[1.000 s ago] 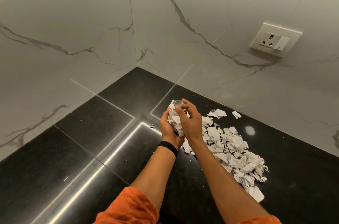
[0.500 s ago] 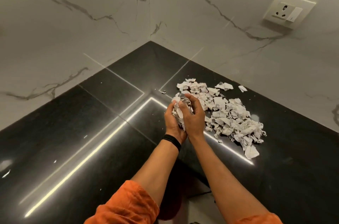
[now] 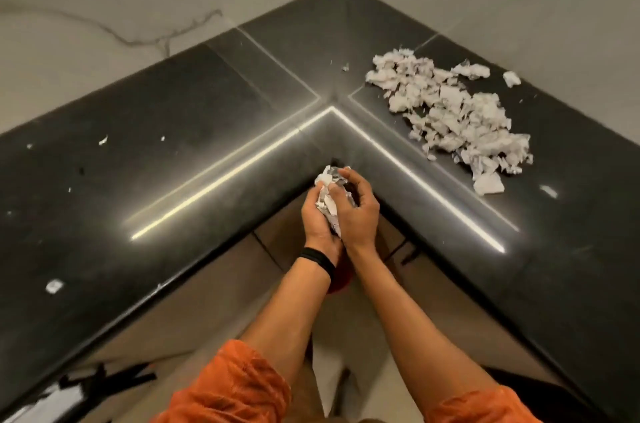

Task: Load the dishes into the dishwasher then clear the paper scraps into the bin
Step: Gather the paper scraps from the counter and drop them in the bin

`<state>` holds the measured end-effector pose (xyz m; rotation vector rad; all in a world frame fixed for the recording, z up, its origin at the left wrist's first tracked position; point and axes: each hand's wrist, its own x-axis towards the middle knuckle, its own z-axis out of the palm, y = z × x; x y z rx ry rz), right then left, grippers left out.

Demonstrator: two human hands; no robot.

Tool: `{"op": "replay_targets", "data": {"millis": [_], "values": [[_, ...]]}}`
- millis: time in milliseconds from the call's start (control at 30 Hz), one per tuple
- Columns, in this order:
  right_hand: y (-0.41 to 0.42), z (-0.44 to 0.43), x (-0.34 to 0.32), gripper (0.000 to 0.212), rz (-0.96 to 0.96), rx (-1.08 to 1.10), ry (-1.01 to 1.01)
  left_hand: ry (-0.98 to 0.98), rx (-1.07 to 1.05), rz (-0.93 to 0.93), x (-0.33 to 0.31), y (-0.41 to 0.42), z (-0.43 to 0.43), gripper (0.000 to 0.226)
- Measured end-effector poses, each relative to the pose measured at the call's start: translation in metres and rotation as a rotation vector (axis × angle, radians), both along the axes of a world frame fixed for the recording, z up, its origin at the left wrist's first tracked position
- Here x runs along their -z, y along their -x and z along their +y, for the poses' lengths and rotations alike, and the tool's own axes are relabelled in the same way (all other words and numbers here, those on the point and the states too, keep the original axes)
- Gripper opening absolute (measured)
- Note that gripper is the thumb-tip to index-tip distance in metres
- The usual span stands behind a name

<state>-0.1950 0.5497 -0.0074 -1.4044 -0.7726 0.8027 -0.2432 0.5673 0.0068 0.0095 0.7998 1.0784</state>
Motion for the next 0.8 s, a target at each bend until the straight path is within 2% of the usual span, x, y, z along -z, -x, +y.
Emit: {"op": "replay_targets", "data": {"millis": [233, 367, 500, 600, 667, 800], "values": [[0.025, -0.068, 0.085, 0.029, 0.052, 0.013, 0.192, 0.191, 0.023, 0.054, 0.09, 0.024, -0.069, 0.045], [0.029, -0.078, 0.17, 0.029, 0.072, 0.045, 0.32, 0.327, 0.062, 0.14, 0.178, 0.026, -0.076, 0.044], [0.028, -0.068, 0.276, 0.04, 0.167, 0.118, 0.503, 0.443, 0.047, 0.25, 0.291, 0.02, -0.066, 0.046], [0.031, -0.055, 0.358, 0.039, 0.177, 0.116, 0.457, 0.396, 0.04, 0.23, 0.38, 0.018, -0.055, 0.051], [0.027, -0.043, 0.397, 0.028, 0.216, 0.12, 0.471, 0.339, 0.09, 0.234, 0.423, 0.019, -0.041, 0.052], [0.017, -0.019, 0.461, 0.025, 0.257, 0.137, 0.507, 0.278, 0.155, 0.198, 0.488, 0.017, -0.017, 0.034]]}}
